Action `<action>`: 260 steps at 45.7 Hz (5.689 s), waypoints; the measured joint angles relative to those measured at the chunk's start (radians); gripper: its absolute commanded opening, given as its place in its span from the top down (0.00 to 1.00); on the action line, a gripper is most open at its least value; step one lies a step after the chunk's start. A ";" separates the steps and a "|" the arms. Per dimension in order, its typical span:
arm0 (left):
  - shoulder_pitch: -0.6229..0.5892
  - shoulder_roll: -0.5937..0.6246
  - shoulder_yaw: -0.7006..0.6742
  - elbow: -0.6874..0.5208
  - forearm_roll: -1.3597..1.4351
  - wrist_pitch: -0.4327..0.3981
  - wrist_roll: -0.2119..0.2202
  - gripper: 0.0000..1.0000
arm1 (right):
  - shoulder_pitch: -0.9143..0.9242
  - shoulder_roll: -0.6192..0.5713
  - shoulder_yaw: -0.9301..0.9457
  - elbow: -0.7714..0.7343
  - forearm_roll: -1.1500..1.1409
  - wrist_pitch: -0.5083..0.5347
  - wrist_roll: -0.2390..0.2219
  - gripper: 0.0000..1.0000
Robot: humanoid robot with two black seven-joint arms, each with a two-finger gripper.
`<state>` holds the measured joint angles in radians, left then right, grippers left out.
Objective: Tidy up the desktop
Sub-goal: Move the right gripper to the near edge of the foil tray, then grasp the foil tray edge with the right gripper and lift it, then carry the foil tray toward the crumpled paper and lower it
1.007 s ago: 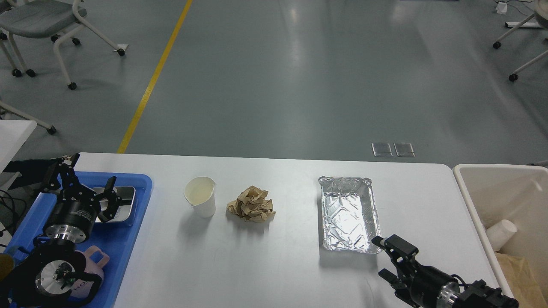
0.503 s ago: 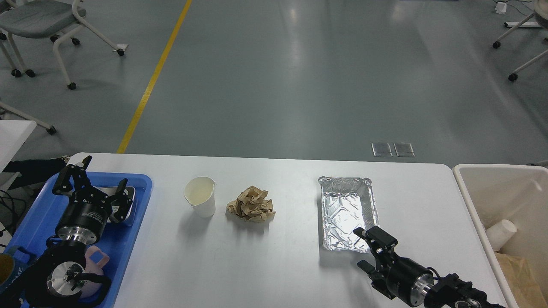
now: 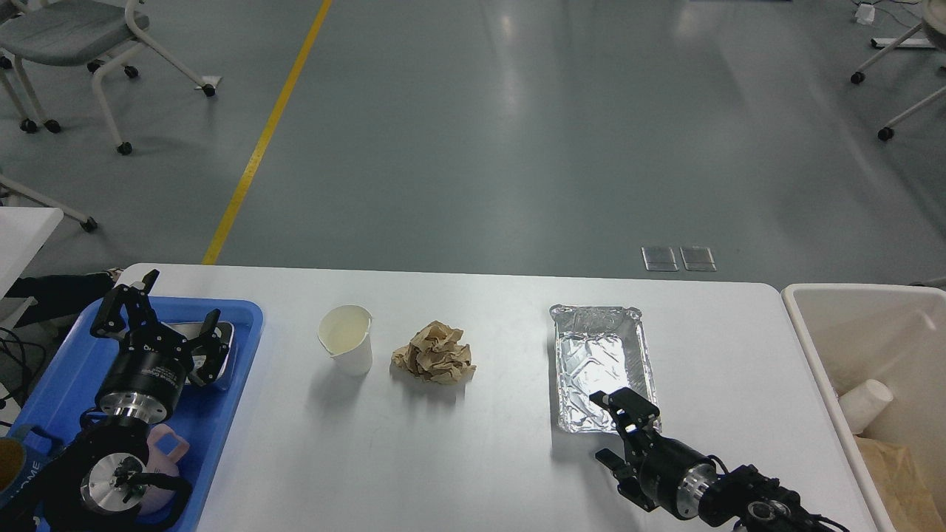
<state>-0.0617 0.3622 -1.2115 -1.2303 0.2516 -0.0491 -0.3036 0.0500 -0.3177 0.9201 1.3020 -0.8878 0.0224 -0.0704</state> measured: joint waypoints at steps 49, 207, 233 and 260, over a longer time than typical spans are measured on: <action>0.004 0.003 0.000 0.000 0.000 -0.002 0.000 0.04 | 0.070 0.028 -0.069 -0.096 0.061 -0.102 0.002 0.98; 0.008 0.215 0.160 -0.090 0.001 -0.010 0.063 0.04 | 1.023 -0.255 -1.222 0.210 0.281 0.238 0.030 1.00; 0.018 0.955 0.447 -0.301 0.114 0.074 0.025 0.04 | 1.007 -0.257 -1.219 0.201 0.277 0.235 0.032 1.00; -0.008 0.998 0.543 -0.285 0.263 0.061 -0.047 0.04 | 1.007 -0.289 -1.210 0.208 0.273 0.226 0.032 1.00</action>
<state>-0.0701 1.3598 -0.6686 -1.5150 0.5142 0.0119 -0.3509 1.0569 -0.6070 -0.2901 1.5102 -0.6147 0.2486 -0.0382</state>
